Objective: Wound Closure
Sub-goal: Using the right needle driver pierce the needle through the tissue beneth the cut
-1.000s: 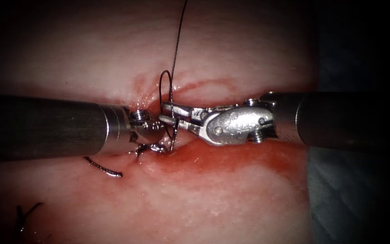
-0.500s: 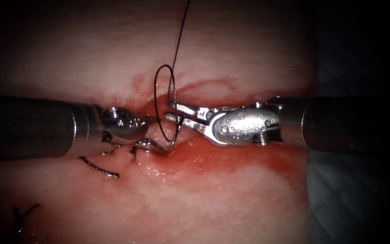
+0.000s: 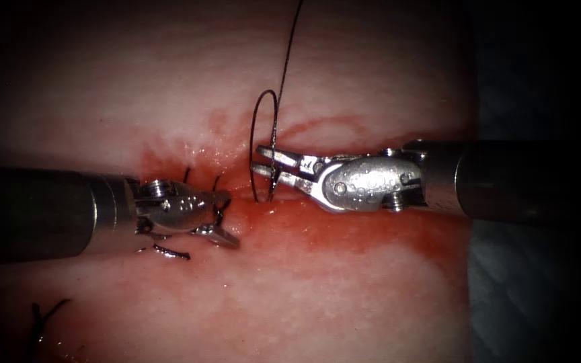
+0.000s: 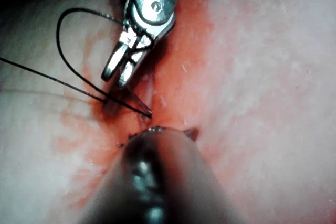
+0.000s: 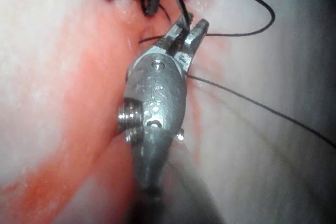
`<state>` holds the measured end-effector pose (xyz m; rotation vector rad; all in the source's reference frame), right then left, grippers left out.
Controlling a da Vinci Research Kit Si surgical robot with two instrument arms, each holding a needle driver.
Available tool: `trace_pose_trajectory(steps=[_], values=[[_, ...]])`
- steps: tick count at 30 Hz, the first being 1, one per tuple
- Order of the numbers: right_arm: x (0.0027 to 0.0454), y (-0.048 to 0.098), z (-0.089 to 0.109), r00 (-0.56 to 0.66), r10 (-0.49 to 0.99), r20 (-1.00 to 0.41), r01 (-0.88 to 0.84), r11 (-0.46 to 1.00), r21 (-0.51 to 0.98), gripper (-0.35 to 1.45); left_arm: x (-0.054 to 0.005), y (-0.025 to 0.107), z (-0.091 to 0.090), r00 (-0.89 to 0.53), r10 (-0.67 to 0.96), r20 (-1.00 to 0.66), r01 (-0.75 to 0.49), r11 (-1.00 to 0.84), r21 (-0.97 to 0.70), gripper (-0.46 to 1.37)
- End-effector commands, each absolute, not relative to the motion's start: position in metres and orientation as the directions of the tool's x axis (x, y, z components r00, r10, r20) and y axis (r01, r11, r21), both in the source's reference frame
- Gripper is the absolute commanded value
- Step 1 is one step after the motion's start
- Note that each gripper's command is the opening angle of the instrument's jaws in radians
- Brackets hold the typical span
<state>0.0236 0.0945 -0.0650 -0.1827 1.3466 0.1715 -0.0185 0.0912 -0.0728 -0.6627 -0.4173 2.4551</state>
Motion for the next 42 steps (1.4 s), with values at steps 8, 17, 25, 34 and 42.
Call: trace_pose_trajectory(steps=[8,17,25,34,42], values=[[0.0229,0.0968,-0.0649,0.162,0.165,-0.973,-0.277,0.954,0.116,-0.35,-0.0205,0.0873,-0.0754,-0.714,0.572,-0.403,-0.411,-0.809,-0.421,0.37],[0.0227,0.0984,-0.0643,0.111,0.307,-0.945,-0.311,0.914,0.26,-0.35,-0.0222,0.0854,-0.0771,-0.715,0.554,-0.426,-0.388,-0.822,-0.417,0.18],[0.0227,0.0996,-0.064,0.101,0.338,-0.936,-0.325,0.9,0.29,-0.35,-0.0223,0.0852,-0.0756,-0.718,0.539,-0.441,-0.37,-0.832,-0.413,0.06],[0.0226,0.1012,-0.0633,0.12,0.347,-0.93,-0.279,0.911,0.304,-0.35,-0.0216,0.085,-0.0736,-0.707,0.552,-0.442,-0.381,-0.824,-0.42,0.02],[0.0228,0.1018,-0.0628,0.112,0.357,-0.927,-0.258,0.912,0.32,-0.35,-0.0213,0.0848,-0.0734,-0.708,0.549,-0.444,-0.378,-0.826,-0.418,-0.01]])
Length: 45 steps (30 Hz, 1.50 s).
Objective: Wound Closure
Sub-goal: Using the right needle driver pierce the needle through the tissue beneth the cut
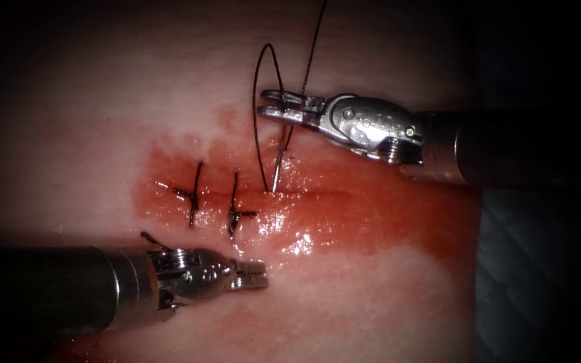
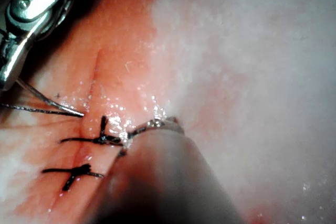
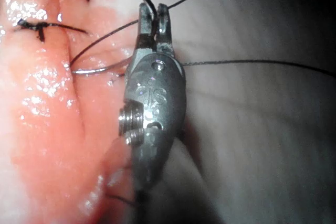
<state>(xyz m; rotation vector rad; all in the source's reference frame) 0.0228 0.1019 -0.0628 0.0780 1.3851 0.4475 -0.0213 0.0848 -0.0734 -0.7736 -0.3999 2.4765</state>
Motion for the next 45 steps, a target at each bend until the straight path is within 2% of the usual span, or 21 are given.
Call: trace_pose_trajectory(steps=[1,14,27,45], values=[[0.0229,0.1017,-0.0628,0.108,0.367,-0.924,-0.257,0.908,0.331,-0.35,-0.0213,0.0848,-0.0734,-0.707,0.549,-0.445,-0.376,-0.826,-0.42,-0.02],[0.0234,0.1019,-0.0627,-0.027,0.585,-0.81,-0.272,0.776,0.569,-0.35,-0.0207,0.0845,-0.072,-0.701,0.555,-0.448,-0.38,-0.822,-0.424,-0.08],[0.024,0.1008,-0.0631,-0.145,0.772,-0.619,-0.258,0.574,0.777,-0.35,-0.0205,0.0846,-0.0711,-0.699,0.557,-0.449,-0.383,-0.822,-0.422,-0.09],[0.0245,0.0991,-0.0636,-0.177,0.92,-0.351,-0.241,0.305,0.921,-0.35,-0.0205,0.0844,-0.0711,-0.699,0.557,-0.449,-0.384,-0.822,-0.421,-0.09]])
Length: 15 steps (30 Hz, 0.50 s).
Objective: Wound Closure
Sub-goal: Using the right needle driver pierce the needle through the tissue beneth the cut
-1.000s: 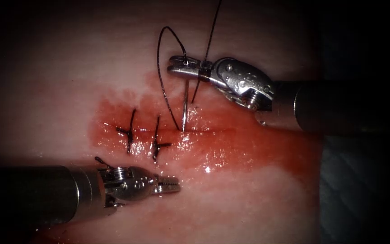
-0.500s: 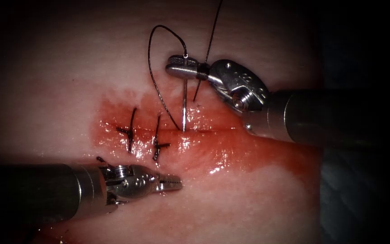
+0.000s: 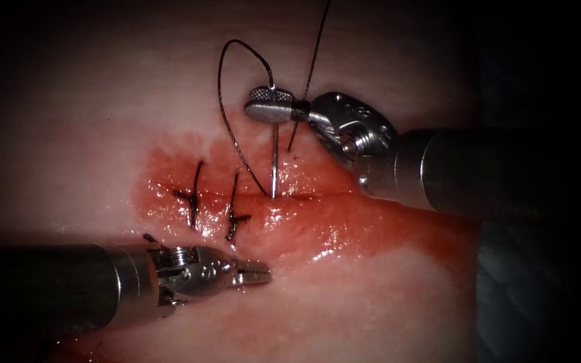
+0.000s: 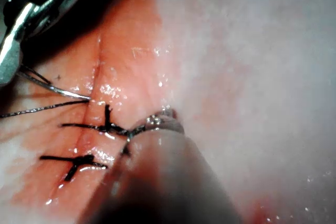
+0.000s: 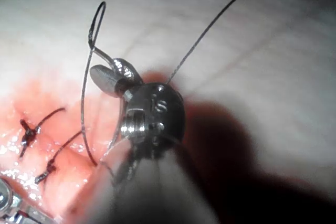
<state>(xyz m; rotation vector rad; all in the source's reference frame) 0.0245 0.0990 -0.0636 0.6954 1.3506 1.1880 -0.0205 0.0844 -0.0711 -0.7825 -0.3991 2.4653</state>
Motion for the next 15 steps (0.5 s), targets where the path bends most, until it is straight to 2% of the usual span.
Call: trace_pose_trajectory(steps=[1,5,15], values=[[0.0246,0.0991,-0.0635,-0.18,0.923,-0.341,-0.239,0.295,0.925,-0.35,-0.0205,0.0844,-0.0711,-0.699,0.557,-0.449,-0.384,-0.822,-0.421,-0.09],[0.0247,0.0992,-0.0632,-0.228,0.957,-0.181,-0.21,0.133,0.968,-0.35,-0.0205,0.0843,-0.0712,-0.698,0.557,-0.45,-0.382,-0.822,-0.423,-0.09],[0.0259,0.0987,-0.0627,-0.283,0.959,-0.024,-0.152,-0.02,0.988,-0.35,-0.0204,0.0841,-0.0715,-0.698,0.557,-0.449,-0.383,-0.821,-0.424,-0.09]])
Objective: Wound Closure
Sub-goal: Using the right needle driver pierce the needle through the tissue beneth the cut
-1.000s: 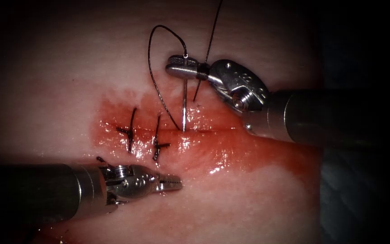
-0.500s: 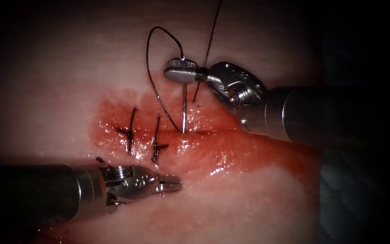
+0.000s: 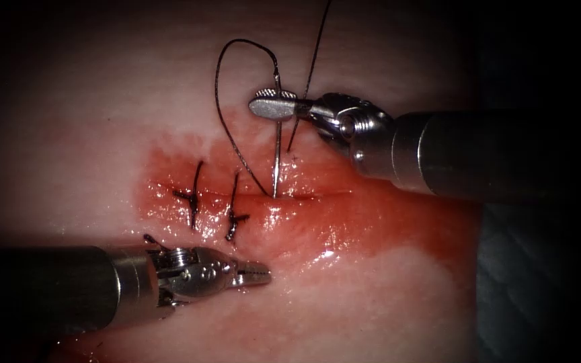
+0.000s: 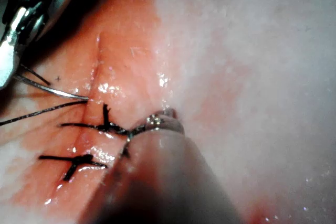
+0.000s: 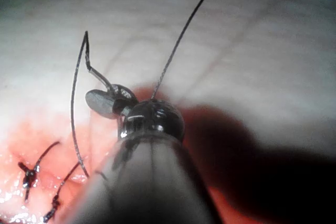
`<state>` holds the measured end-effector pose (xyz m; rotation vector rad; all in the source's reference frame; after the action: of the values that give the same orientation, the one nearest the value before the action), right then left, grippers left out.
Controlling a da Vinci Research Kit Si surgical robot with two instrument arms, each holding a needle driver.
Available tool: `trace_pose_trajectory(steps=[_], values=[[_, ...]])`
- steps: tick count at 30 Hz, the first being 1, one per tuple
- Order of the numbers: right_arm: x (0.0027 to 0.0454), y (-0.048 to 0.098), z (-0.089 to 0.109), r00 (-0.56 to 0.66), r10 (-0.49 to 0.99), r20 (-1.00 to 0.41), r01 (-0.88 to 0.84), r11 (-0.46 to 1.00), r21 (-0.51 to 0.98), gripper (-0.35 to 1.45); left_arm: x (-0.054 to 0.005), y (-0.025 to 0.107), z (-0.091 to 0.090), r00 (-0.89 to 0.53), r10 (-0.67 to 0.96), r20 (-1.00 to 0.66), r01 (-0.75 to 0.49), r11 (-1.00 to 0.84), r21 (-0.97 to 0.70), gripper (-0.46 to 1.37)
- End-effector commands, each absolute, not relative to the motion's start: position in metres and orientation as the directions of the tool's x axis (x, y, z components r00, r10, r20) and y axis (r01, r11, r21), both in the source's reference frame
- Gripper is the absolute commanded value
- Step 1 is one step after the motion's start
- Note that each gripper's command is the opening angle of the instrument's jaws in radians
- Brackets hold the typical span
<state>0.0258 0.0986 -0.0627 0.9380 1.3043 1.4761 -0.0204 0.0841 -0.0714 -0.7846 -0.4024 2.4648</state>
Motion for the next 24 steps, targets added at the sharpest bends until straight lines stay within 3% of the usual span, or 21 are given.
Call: trace_pose_trajectory(steps=[1,7,12,24], values=[[0.0261,0.0985,-0.0628,-0.287,0.958,-0.006,-0.141,-0.036,0.989,-0.35,-0.0204,0.0841,-0.0715,-0.698,0.557,-0.449,-0.382,-0.821,-0.424,-0.09],[0.0272,0.0974,-0.0637,-0.284,0.951,0.12,-0.087,-0.15,0.985,-0.35,-0.0201,0.0841,-0.0716,-0.699,0.556,-0.45,-0.38,-0.822,-0.424,-0.1],[0.0274,0.0964,-0.0641,-0.271,0.905,0.329,-0.07,-0.359,0.931,-0.35,-0.0199,0.0841,-0.0716,-0.7,0.555,-0.451,-0.378,-0.822,-0.425,-0.12],[0.0282,0.094,-0.0644,-0.198,0.895,0.401,-0.178,-0.435,0.883,-0.35,-0.0196,0.0839,-0.0719,-0.7,0.555,-0.449,-0.379,-0.822,-0.426,-0.13]])
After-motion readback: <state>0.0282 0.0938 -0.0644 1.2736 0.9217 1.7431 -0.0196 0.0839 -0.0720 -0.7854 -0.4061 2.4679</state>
